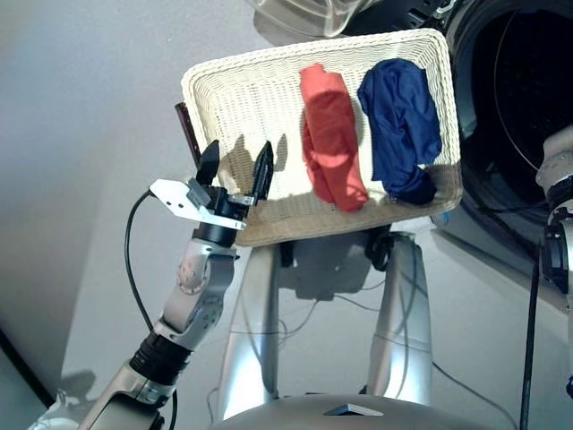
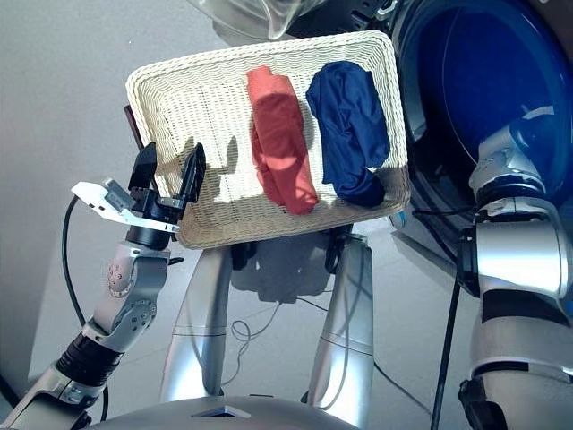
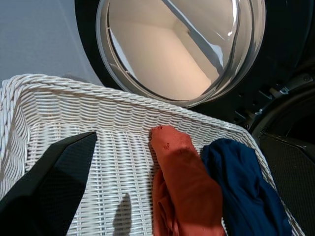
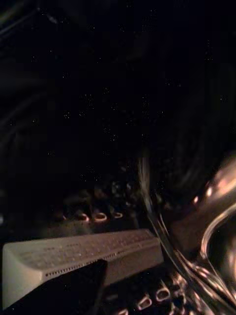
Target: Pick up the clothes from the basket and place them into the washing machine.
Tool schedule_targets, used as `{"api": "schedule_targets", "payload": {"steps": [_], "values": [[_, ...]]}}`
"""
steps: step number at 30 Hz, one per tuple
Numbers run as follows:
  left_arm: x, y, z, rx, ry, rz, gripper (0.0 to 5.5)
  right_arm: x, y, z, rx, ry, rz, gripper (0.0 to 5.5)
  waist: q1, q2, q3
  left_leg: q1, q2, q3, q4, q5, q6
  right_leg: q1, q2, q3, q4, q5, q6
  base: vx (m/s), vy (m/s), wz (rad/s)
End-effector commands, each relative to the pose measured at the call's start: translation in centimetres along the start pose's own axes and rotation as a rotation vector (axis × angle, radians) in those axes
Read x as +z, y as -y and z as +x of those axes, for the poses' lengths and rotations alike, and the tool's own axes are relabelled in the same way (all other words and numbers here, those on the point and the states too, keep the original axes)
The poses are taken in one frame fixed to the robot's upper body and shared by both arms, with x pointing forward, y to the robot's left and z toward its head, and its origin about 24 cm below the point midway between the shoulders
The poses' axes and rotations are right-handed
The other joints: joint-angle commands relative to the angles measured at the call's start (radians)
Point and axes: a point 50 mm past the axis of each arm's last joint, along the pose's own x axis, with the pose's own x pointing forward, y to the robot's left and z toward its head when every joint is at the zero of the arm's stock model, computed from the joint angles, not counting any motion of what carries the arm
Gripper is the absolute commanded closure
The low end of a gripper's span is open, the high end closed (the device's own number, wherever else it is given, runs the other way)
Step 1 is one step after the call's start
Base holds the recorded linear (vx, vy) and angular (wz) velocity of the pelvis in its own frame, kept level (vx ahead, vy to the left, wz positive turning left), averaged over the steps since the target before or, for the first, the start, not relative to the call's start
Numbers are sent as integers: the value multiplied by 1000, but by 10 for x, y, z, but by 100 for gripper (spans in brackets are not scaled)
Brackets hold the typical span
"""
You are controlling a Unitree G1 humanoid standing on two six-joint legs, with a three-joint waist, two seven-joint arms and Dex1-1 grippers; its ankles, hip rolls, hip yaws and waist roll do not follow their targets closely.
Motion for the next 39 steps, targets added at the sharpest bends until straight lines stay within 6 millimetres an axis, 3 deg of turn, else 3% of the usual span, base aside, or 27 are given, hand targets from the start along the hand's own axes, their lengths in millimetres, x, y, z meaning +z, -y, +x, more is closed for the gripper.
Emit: {"api": "schedule_targets", "payload": {"steps": [1,8,14,27,31,34,36,39], "values": [[22,5,-3,-29,117,-24,0,25,-17,-3,151,138,21,0,-8,4,-24,-22,-3,-4,-61,52,-6,28,38,-1,-128,114,-58,0,0,0],[20,2,-3,-33,109,-23,0,27,-29,-9,227,178,-62,0,-10,5,-14,-1,-1,2,-70,54,-6,40,40,2,-130,113,-59,0,0,0],[25,0,1,-50,125,2,0,31,-52,-21,334,216,-102,0,-18,13,2,19,11,19,-73,52,-6,54,53,11,-137,115,-64,0,0,0],[24,-3,1,-49,111,6,0,29,-61,-31,447,242,-97,0,-35,27,-2,27,18,24,-90,59,-8,53,55,14,-145,116,-69,0,0,0],[23,-4,3,-45,102,26,0,26,-76,-45,548,259,-137,0,-43,22,3,24,22,26,-96,65,-11,56,56,13,-154,119,-72,0,0,0],[22,-4,4,-30,97,24,0,18,-79,-50,523,236,-109,0,-46,24,4,27,23,31,-100,66,-12,57,58,13,-159,122,-73,0,0,0],[21,-4,4,-35,92,33,0,15,-93,-67,641,238,-109,0,-53,22,8,30,25,31,-104,69,-13,63,61,10,-164,124,-74,0,0,0],[20,-3,4,-32,86,30,0,9,-91,-66,594,214,-82,0,-53,24,10,34,25,34,-110,69,-11,64,61,9,-166,124,-73,0,0,0]]}}
